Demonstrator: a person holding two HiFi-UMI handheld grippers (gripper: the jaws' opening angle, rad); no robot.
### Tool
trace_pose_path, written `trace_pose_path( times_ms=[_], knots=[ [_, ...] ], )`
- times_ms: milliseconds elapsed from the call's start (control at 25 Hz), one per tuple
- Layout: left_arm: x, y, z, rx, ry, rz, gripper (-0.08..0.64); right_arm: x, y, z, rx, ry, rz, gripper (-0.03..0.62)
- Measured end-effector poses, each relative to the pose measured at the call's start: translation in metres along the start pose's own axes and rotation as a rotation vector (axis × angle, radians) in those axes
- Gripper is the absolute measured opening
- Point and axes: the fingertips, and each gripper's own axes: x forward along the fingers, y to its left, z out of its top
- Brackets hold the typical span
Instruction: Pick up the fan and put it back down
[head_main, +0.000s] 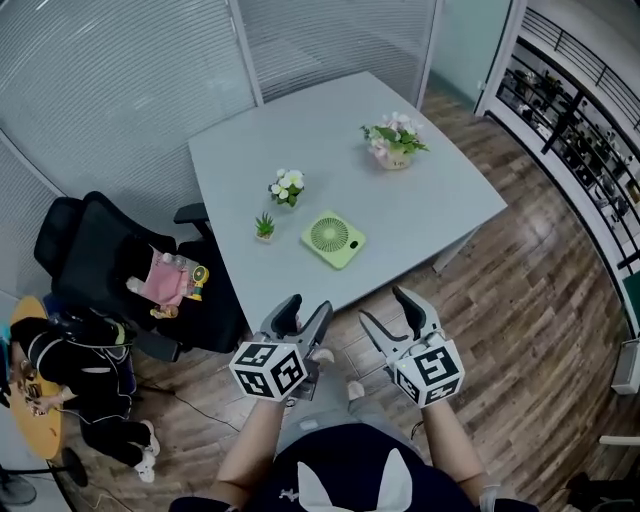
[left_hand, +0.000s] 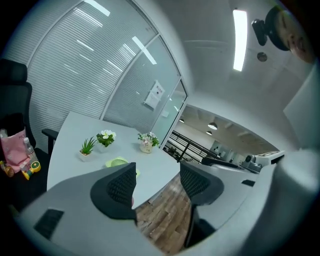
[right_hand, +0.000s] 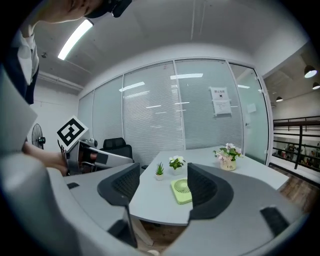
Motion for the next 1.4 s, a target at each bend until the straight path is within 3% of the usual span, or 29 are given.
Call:
trace_pose_path(
  times_ms=[360,1080,1400],
  knots=[
    [0.047,0.035,-0.014,-0.123,0.075,0.043,0.305,0.04,-0.036,-0.012,0.036,0.061,0.071,0.454],
    [0.145,0.108,-0.026,-0.404,0.148,0.116,0.304,0.151,-0.115,-0.039,0.159,0.274,0.245,0.46],
    [0.174,0.141,-0.033,-0.581,0.153,0.109,0.304,0.192,-0.139,-0.071,0.198,0.395,0.294,0.449]
  ],
)
